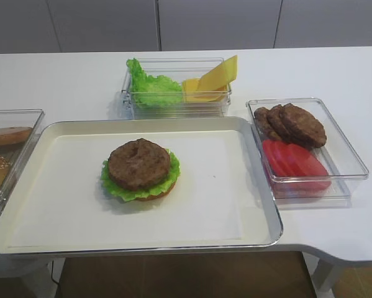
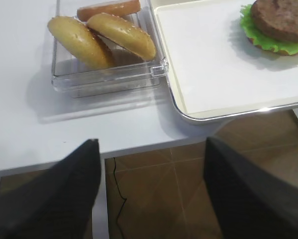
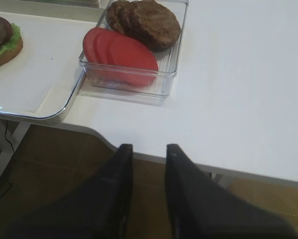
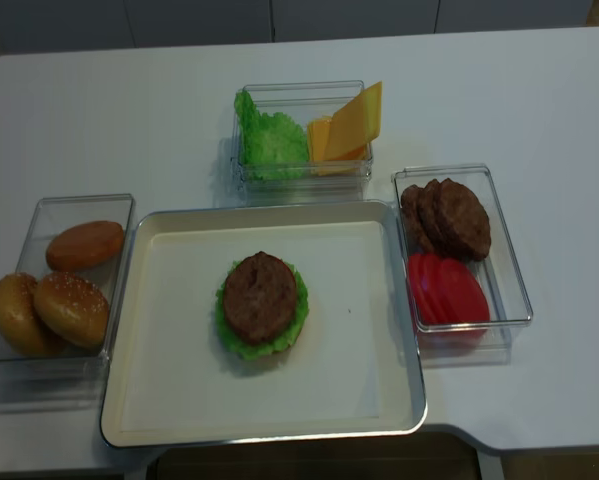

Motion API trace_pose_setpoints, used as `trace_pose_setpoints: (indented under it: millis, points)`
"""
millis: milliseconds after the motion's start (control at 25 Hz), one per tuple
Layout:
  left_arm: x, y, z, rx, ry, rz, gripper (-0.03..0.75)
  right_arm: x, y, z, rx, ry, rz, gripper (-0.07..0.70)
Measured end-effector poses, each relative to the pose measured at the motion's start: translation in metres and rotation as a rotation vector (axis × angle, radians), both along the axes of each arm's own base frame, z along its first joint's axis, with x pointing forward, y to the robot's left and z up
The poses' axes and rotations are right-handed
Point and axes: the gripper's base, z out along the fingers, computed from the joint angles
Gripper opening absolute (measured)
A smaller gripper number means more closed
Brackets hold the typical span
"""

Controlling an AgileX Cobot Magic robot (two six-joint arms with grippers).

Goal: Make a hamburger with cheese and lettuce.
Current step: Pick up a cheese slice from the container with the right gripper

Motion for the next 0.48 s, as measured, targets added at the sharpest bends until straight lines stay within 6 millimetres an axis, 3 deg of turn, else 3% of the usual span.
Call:
trace_pose_setpoints:
  millis: [480]
  points:
    - [0.0000, 0.0000, 0.0000, 0.000, 0.000, 0.000, 0.484, 0.0000, 0.0000, 0.0000, 0.000, 0.000, 0.000, 0.195]
